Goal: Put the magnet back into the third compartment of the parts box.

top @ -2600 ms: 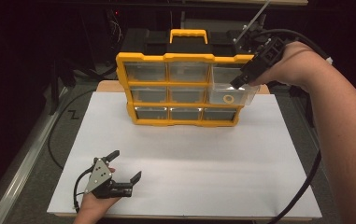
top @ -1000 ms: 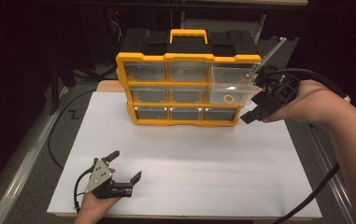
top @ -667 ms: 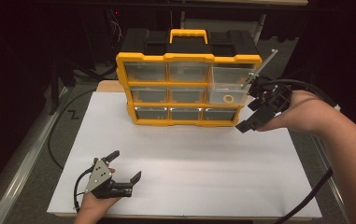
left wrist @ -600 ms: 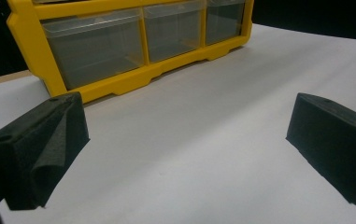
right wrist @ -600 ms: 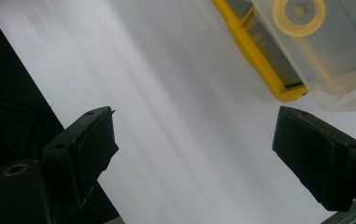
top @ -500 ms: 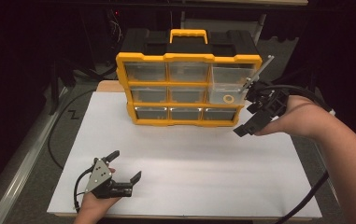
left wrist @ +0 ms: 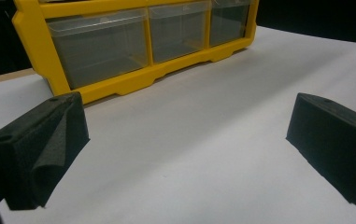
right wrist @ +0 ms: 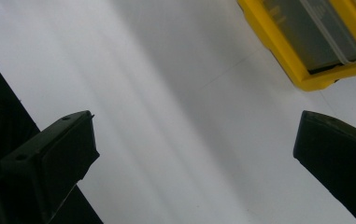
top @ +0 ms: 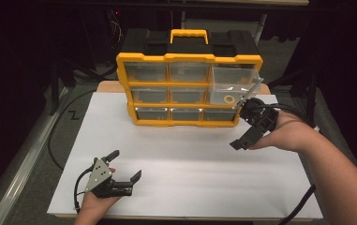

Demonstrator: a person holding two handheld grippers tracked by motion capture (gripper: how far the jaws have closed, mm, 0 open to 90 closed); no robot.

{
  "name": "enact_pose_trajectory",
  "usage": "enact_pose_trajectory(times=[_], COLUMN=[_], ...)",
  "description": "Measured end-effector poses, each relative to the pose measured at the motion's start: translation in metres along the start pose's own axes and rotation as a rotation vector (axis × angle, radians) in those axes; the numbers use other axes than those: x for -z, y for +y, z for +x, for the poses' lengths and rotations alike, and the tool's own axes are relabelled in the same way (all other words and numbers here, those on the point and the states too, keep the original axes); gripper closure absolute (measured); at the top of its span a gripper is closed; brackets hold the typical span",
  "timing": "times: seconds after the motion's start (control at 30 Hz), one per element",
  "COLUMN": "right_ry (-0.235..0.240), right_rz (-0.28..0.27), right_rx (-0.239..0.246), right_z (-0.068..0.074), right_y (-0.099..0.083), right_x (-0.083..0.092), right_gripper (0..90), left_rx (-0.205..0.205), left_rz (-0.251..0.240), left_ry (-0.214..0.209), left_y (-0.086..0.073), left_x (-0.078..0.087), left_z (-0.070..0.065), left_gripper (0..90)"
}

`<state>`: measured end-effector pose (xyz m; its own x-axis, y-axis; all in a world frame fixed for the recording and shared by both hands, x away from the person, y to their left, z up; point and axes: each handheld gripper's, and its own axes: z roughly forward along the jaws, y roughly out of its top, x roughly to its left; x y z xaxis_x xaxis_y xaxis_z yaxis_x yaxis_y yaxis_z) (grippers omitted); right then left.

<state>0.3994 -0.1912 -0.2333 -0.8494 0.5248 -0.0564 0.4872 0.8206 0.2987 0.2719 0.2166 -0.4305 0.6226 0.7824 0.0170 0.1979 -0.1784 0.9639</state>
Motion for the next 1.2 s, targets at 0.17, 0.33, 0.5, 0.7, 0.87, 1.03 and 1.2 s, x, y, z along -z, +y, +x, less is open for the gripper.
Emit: enact_pose_trajectory(times=[0.17,0.33,0.5,0.7,0.87,1.03,1.2], right_ry=[0.005,0.005,0.007,0.01,0.018,0.015,0.019], right_rz=[0.008,0.015,0.02,0.016,0.013,0.011,0.024], right_rx=[0.003,0.001,-0.003,-0.001,-0.002,0.005,-0.005], right_z=[0.001,0.001,0.001,0.002,0.003,0.004,0.008], right_y=[-0.003,-0.008,-0.013,-0.018,-0.02,-0.024,-0.028], right_x=[-0.016,-0.03,-0.044,-0.061,-0.074,-0.09,-0.109], right_gripper=[0.8,0.9,0.9,0.9,0.9,0.8,0.9], left_rx=[0.002,-0.002,-0.002,-0.002,0.0,-0.005,-0.01], left_rz=[0.004,0.007,0.01,0.014,0.012,0.015,0.02], left_ry=[0.001,0.0,0.002,0.002,0.002,0.003,0.002], left_y=[0.0,0.0,-0.001,-0.001,-0.001,-0.001,-0.001], left_x=[0.0,0.0,0.0,0.0,-0.001,0.0,0.0], left_z=[0.0,-0.001,-0.001,-0.002,-0.002,-0.001,-0.001], left_gripper=[0.1,0.1,0.1,0.1,0.1,0.1,0.1])
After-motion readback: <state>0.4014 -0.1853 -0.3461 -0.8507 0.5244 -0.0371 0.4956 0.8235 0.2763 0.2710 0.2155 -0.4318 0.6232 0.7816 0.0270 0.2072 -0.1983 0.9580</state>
